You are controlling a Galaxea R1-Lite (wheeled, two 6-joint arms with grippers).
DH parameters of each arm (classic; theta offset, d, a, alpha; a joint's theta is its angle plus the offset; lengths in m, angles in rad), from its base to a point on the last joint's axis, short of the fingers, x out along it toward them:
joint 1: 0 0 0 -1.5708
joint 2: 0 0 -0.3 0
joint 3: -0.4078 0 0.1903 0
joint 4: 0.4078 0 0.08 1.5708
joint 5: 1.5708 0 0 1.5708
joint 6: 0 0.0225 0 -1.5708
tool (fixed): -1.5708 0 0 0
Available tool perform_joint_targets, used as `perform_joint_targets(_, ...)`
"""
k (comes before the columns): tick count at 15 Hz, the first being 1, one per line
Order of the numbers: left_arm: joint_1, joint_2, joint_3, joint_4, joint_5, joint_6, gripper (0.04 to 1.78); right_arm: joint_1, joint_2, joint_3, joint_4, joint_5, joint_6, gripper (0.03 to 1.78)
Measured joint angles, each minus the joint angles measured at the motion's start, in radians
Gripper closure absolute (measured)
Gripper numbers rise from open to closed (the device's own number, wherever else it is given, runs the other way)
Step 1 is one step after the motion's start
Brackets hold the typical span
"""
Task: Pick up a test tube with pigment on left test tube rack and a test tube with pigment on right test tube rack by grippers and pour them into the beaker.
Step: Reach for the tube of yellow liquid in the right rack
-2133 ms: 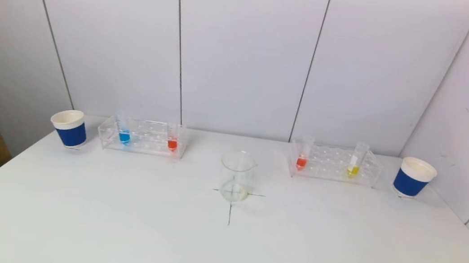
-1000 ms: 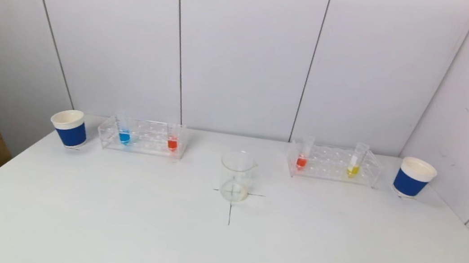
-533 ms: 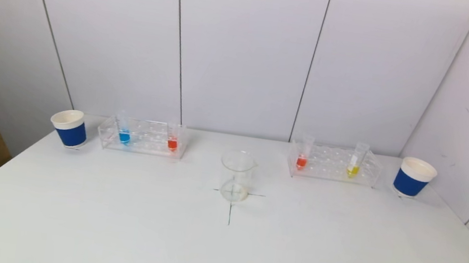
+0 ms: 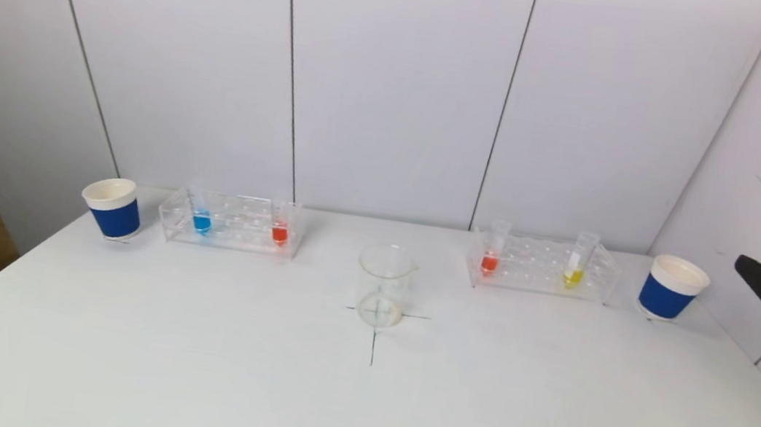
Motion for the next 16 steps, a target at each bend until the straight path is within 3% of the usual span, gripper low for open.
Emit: perform_joint_targets(16,0.0,0.0,0.0,0.0,0.0,0.0,0.05,0.014,0.681,0.11,-0.804,-0.014,0.005,0.05)
